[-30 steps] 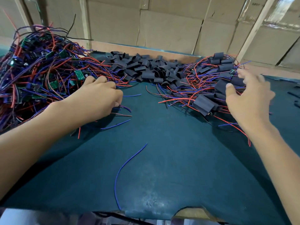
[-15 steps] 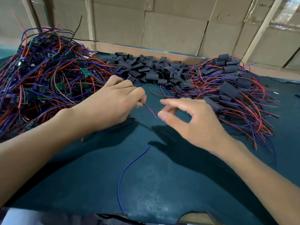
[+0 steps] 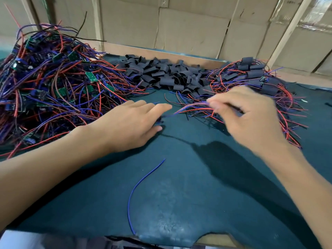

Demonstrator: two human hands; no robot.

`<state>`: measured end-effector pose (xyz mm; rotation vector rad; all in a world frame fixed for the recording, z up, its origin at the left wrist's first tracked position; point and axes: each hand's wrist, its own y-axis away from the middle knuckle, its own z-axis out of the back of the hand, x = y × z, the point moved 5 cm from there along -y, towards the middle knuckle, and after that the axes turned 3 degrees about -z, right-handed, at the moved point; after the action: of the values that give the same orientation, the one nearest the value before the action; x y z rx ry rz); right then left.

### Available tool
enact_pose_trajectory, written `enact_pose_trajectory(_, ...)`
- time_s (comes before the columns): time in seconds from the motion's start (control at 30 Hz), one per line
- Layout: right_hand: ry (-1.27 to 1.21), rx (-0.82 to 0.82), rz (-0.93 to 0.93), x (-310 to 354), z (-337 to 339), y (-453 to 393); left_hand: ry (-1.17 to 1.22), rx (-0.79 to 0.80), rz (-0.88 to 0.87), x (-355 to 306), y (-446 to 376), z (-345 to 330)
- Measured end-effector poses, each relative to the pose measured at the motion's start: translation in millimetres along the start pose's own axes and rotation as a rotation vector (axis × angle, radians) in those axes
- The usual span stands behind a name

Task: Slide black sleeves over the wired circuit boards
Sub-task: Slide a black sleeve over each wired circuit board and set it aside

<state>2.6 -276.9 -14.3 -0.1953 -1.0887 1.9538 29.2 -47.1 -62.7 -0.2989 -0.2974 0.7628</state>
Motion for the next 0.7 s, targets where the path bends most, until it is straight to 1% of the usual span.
enact_pose_trajectory(0.1,0.028,-0.156,-0.026,-13,28,-4,-0.084,-0.041,-0.012,11,1,4)
enact_pose_trajectory(0.17,0.067,-0.193,-0.034,-16,36,-6,-0.067,-0.076,-0.018,14,1,9)
enact_pose_trajectory(0.2,0.109,-0.18,-0.042,-17,36,-6,-0.065,-0.095,-0.023,13,2,11)
enact_pose_trajectory(0.23,0.164,-0.136,-0.072,-19,34,-7,-0.071,-0.12,-0.027,11,2,13)
enact_pose_trajectory(0.33,0.341,0.035,-0.258,-20,21,-6,-0.039,-0.15,0.003,5,2,18)
enact_pose_trajectory(0.37,0.372,0.059,-0.281,-17,18,-4,-0.014,-0.146,-0.005,3,2,19)
enact_pose_trajectory(0.4,0.375,0.076,-0.265,-9,14,-4,0.009,-0.147,-0.031,0,2,20)
enact_pose_trajectory(0.47,0.275,0.153,-0.18,12,3,-3,0.051,-0.149,-0.103,-8,2,21)
enact_pose_trajectory(0.53,0.087,0.318,-0.109,31,-16,3,0.09,-0.137,-0.168,-18,4,22)
enact_pose_trajectory(0.6,-0.047,0.503,-0.097,44,-38,14,0.072,-0.124,-0.24,-26,5,21)
enact_pose_trajectory(0.63,-0.1,0.571,-0.103,48,-47,19,0.069,-0.114,-0.267,-28,6,19)
enact_pose_trajectory(0.7,-0.171,0.616,-0.123,49,-55,23,0.12,-0.07,-0.284,-26,5,15)
